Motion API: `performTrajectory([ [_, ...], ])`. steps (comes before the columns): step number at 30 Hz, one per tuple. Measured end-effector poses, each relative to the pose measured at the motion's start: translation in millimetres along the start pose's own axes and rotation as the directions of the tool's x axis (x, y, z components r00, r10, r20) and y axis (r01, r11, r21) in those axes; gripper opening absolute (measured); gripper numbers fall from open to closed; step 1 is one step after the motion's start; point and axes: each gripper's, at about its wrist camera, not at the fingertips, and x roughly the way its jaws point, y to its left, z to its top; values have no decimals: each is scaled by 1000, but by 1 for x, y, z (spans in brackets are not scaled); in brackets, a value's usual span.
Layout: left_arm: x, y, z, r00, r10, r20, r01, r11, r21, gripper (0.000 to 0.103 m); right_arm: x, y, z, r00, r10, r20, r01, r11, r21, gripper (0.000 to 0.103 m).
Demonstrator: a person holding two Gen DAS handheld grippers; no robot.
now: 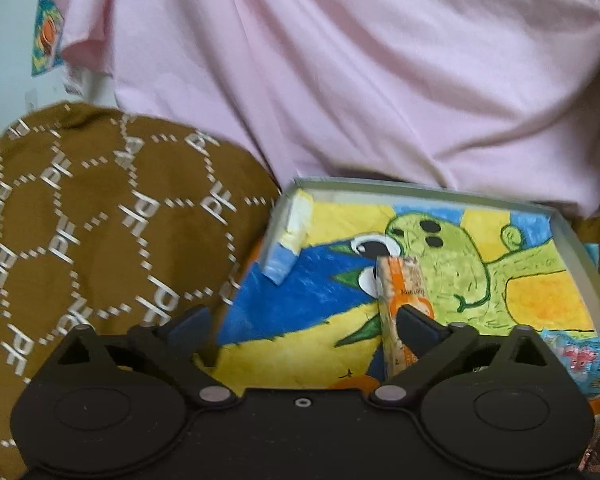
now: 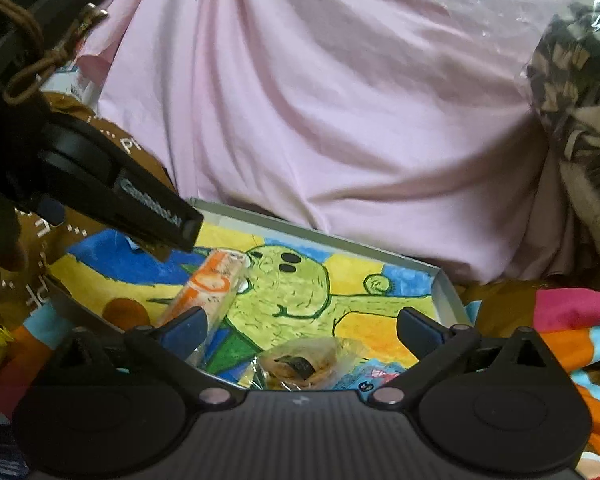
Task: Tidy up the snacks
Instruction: 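Lower and open left tool on the mandarin while right tool releases the bun in the tray, then raise both open tools away from the tray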
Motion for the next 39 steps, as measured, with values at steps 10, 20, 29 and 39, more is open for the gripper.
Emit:
performTrajectory([
  [10, -67, 20, 1, 997, -37, 61, 37, 999, 8, 102, -48, -13, 14, 1000, 11, -13, -10, 995, 96, 103],
  [20, -131, 47, -21, 996, -74, 50, 76, 997, -35, 102, -129, -13, 19, 999, 40, 26, -44, 984, 170, 103],
  [29, -178, 73, -53, 996, -70, 53, 71, 998, 0, 102, -193, -11, 16, 996, 13, 84, -37, 957, 289, 103],
  [39, -195, 101, -91, 997, -71, -14, 71, 997, 38, 102, -233, -2, 3, 1000, 18, 11, -21, 939, 342, 103],
])
